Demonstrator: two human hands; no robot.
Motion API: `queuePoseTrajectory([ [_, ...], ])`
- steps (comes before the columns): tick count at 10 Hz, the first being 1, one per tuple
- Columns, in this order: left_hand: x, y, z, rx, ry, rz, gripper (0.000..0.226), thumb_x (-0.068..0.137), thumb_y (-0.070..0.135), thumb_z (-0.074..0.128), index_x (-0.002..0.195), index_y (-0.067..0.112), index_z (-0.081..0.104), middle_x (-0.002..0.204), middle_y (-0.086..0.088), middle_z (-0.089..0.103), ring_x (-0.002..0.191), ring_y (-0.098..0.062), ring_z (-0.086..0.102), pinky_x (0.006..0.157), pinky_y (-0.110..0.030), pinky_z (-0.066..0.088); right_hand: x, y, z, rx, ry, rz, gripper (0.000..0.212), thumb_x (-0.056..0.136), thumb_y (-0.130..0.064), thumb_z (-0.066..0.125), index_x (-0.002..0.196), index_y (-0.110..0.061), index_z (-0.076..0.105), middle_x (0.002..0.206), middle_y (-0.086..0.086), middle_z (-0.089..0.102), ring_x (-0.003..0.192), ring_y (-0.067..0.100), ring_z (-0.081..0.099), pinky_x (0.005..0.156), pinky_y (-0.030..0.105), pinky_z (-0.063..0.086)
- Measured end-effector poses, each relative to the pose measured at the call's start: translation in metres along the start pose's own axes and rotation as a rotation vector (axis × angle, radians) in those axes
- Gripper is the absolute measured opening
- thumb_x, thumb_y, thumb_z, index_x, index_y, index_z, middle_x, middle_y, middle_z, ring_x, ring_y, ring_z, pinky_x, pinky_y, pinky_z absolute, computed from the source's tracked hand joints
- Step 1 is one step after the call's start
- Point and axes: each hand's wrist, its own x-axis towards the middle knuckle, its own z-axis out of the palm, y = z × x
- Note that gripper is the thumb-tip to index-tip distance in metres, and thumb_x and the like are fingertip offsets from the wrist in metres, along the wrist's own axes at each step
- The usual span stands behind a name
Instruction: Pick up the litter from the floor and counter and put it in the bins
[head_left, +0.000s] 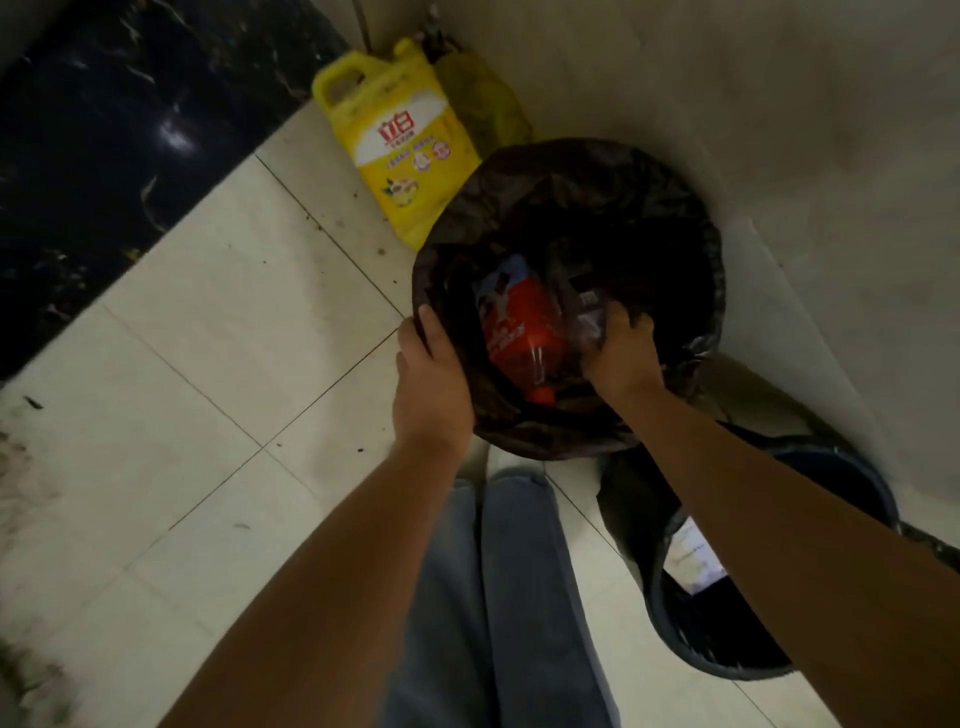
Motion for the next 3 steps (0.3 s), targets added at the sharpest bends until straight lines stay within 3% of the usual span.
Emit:
queuePoseTrajectory([
  [1, 0.004, 0.002, 0.002, 0.016, 0.019, -0.018, 0.051, 0.102, 0.009, 0.030, 0.150, 0.014, 0.015, 0.152, -0.010, 0.022, 0.131, -0.031, 0.039, 0.104, -0.039, 0.040, 0.003, 0.000, 0.007, -0.061, -0.049, -0.095, 0.062, 0.093, -0.015, 0.048, 0.147, -0.009, 0.018, 0.152, 0.024, 0.014, 0.135, 0.041, 0.028, 0.110, 0.041, 0.032],
  [2, 0.001, 0.006, -0.007, 0.159, -0.059, -0.026, 0.072, 0.098, 0.012, 0.045, 0.150, 0.002, -0.004, 0.156, -0.019, 0.009, 0.136, -0.033, 0.033, 0.110, -0.038, 0.038, -0.013, -0.007, 0.003, -0.169, -0.057, -0.166, 0.059, 0.092, -0.018, 0.048, 0.145, -0.009, 0.023, 0.155, 0.021, 0.013, 0.142, 0.038, 0.017, 0.116, 0.045, 0.026],
  [3, -0.010, 0.016, -0.024, 0.365, -0.087, -0.008, 0.075, 0.099, 0.022, 0.045, 0.150, 0.000, -0.007, 0.158, -0.023, -0.003, 0.146, -0.039, 0.010, 0.120, -0.044, 0.019, -0.038, -0.020, -0.015, -0.304, 0.014, -0.272, 0.061, 0.094, -0.028, 0.042, 0.147, -0.013, 0.017, 0.158, 0.014, 0.009, 0.146, 0.033, 0.007, 0.118, 0.048, 0.019],
])
